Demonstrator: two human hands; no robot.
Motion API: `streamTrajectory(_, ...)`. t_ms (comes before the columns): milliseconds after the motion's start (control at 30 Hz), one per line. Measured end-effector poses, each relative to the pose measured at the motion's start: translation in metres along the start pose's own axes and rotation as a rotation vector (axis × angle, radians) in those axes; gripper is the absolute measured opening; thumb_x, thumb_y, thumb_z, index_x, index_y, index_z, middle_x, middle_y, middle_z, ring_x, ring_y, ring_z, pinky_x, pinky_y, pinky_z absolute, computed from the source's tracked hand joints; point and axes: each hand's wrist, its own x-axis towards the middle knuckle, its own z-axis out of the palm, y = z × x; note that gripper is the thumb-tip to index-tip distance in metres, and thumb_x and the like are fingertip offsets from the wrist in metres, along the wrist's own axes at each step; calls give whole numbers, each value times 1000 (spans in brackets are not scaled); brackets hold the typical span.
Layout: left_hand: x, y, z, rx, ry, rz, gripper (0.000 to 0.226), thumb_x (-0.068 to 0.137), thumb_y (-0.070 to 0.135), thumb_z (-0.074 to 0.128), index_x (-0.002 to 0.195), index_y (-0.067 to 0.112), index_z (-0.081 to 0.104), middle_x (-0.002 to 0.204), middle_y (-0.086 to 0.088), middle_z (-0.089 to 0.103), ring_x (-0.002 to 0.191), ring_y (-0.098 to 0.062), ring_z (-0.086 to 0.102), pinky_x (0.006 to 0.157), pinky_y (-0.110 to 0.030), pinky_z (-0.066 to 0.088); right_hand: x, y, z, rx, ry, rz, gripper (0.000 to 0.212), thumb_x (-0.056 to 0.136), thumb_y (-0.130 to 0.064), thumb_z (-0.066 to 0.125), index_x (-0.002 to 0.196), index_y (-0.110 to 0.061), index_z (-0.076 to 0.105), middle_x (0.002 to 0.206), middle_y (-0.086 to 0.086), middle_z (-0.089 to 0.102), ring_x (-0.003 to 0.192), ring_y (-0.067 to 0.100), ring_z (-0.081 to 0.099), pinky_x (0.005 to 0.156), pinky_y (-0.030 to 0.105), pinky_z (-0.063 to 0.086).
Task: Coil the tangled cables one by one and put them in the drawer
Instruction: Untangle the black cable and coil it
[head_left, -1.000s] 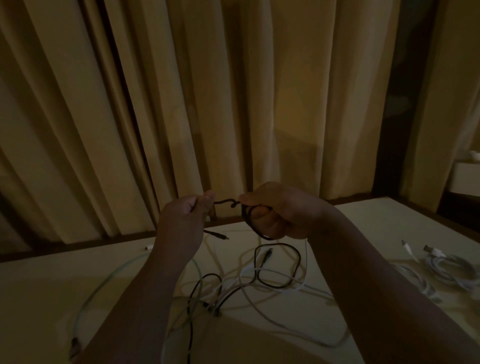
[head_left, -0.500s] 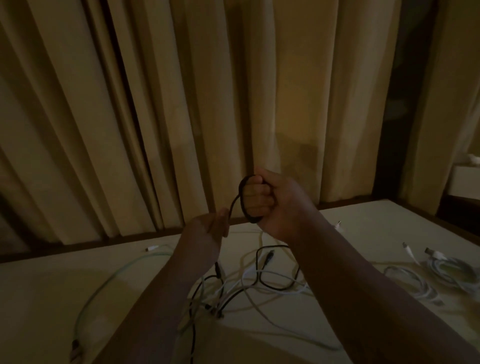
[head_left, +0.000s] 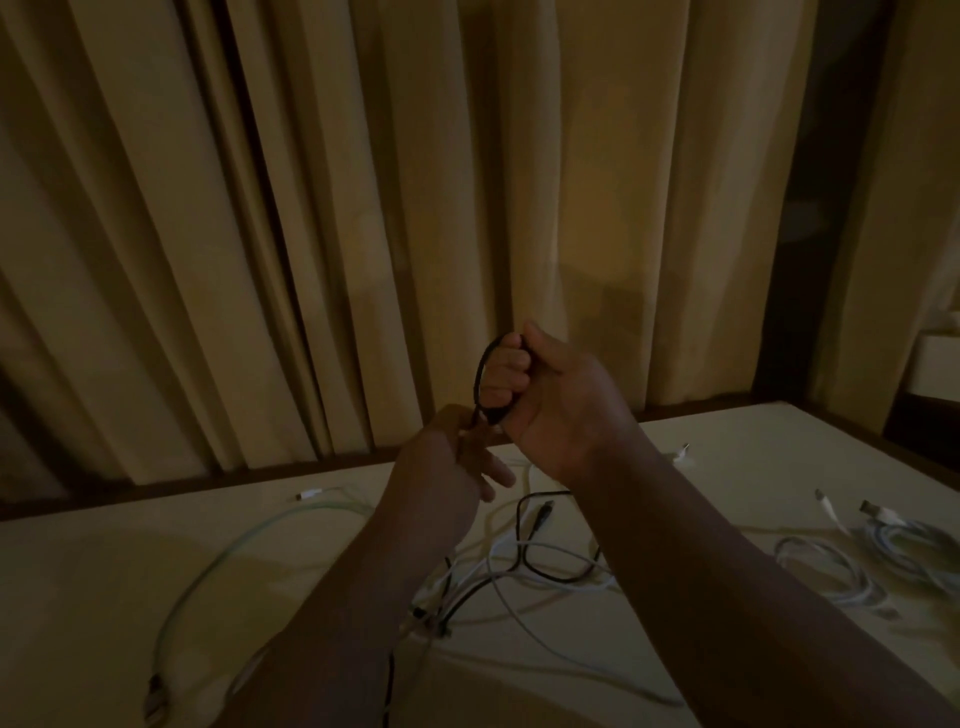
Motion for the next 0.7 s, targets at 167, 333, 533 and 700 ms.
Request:
streamTrajectory(167, -6, -1, -7, 489, -94, 90, 27, 104, 24, 48, 87, 26, 68, 61, 3, 61, 42, -4, 47, 51, -20, 41, 4, 0, -4, -133, 118, -140, 38, 106, -42, 39, 91, -10, 54, 76, 0, 45, 67, 13, 44, 73, 29, 38)
streamTrajectory(333, -12, 11, -17, 943, -68, 269, 20, 103, 31, 51, 108, 24, 69, 67, 7, 55, 53, -6, 46, 47, -21, 31, 8, 4, -11, -578, 221, -123, 34, 106, -38, 43, 90, -10, 54, 71, 1, 48, 64, 14, 47, 74, 33, 44)
streamTrajectory(533, -10, 19, -39, 997, 37, 378, 21, 97, 41, 59, 82, 27, 65, 74, 8, 61, 65, -6, 56, 54, -23, 41, 6, 18, -22, -1283, 118, -26, 39, 107, -24, 44, 72, -12, 53, 59, 1, 46, 51, 13, 42, 56, 32, 37)
streamTrajectory(700, -5, 16, -43, 721, 7, 574, 36, 100, 46, 52, 132, 31, 58, 119, 15, 55, 104, 0, 56, 85, -18, 44, 1, 7, -24, -858, -52, 261, 44, 101, -22, 44, 58, -23, 51, 54, -5, 29, 45, 8, 17, 44, 23, 13)
